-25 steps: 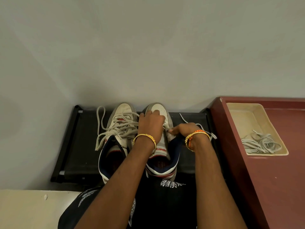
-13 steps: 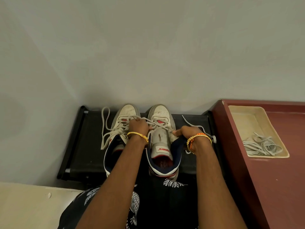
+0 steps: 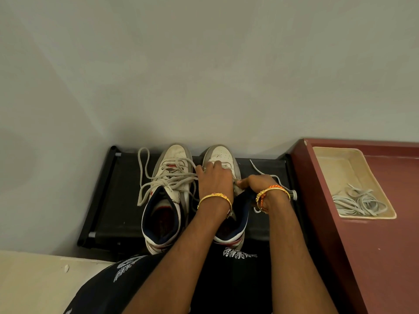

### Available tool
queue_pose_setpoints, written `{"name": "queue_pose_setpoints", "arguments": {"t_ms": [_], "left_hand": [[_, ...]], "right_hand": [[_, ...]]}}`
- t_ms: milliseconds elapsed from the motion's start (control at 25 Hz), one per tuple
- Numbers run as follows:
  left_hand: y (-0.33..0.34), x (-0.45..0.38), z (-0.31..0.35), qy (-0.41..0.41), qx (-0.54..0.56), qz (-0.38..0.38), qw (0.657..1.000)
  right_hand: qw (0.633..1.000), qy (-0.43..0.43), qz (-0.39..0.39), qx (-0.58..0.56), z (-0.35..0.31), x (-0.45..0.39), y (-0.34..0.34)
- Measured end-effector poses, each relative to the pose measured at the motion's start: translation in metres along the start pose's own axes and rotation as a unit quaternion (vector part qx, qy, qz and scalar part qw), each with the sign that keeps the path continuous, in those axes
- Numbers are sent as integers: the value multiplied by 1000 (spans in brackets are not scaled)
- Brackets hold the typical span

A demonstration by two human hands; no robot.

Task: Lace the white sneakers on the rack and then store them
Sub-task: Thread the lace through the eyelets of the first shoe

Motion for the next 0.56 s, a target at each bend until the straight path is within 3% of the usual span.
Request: {"name": "queue_pose_setpoints", "arguments": {"t_ms": [400,480,560], "left_hand": [[-4,-4,-13,-40,73,29,996],[-14,-2,-29,-83,170,64,980],[-27,3,-56,-144,322,104,930]], "right_hand": [[1000,-12,6,1,0,1,1],[1000,-5,3,-8,1,2,1],[1000,-1,7,-18,2,2,-1]]}}
Point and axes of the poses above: each hand's wrist, its own x-axis away from the middle knuckle, its own y-axis out of the palm, z = x × y, the point moved 9 cm from there along -x, towards the middle knuckle, and after that the axes turned 8 degrees about -y, right-handed, at the moved point
